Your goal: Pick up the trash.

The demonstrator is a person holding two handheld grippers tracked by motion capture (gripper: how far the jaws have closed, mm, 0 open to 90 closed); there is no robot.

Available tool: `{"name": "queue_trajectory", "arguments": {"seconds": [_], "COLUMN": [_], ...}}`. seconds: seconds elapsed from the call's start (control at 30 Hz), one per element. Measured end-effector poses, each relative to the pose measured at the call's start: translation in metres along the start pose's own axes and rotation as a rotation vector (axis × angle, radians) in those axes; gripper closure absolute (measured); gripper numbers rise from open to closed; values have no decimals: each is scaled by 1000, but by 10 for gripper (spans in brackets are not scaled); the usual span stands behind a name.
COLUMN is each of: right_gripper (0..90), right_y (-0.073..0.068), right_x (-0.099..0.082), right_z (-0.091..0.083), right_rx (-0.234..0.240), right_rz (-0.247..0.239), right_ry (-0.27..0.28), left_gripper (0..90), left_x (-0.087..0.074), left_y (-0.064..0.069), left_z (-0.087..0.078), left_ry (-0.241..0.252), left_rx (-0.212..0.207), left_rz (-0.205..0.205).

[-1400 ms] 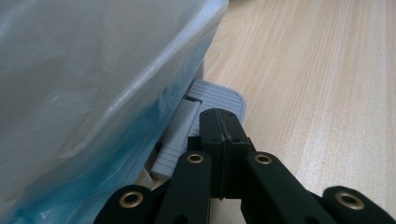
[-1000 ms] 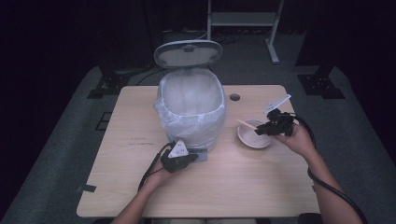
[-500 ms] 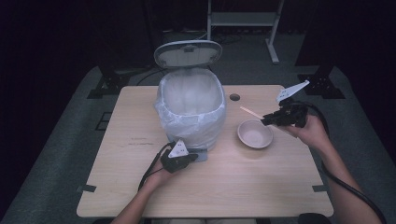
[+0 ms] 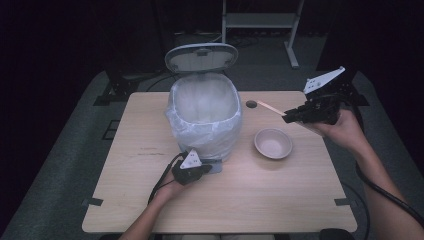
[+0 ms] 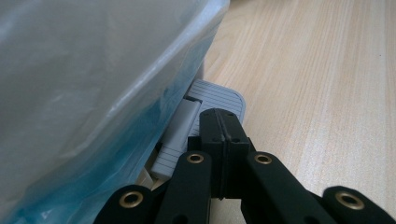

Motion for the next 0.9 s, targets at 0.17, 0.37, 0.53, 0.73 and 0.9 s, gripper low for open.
{"name": "queue_trajectory", "arguments": {"seconds": [0.17, 0.37, 0.53, 0.73, 0.9], "right_gripper": [789, 789, 789, 789, 789], "right_y": [-5, -14, -22, -30, -34], "right_x": [13, 33, 50, 72, 82], "right_z": [-7, -12, -13, -17, -20], "right_rx": [7, 29, 46, 50, 47], "right_rz": [-18, -55, -84, -120, -135], "right_ry": [9, 24, 28, 25, 15], "left_gripper": [900, 900, 900, 900, 900], "left_x": [0, 0, 0, 0, 0], "left_y": [0, -1, -1, -1, -1], "left_z": [0, 0, 0, 0, 0], "left_ry": [-1, -4, -7, -5, -5], "left_rx": [0, 0, -1, -2, -2], "left_rz": [0, 3, 3, 3, 3]}}
Point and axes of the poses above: each handheld gripper's, and its own axes: z roughly forward along the jaws, x roughly out of its top, y roughly to its right, the point moved 7 cm from there along z, roughly forward along the jaws, and after that the axes turned 2 degrees about -z, right-handed, at the moved point
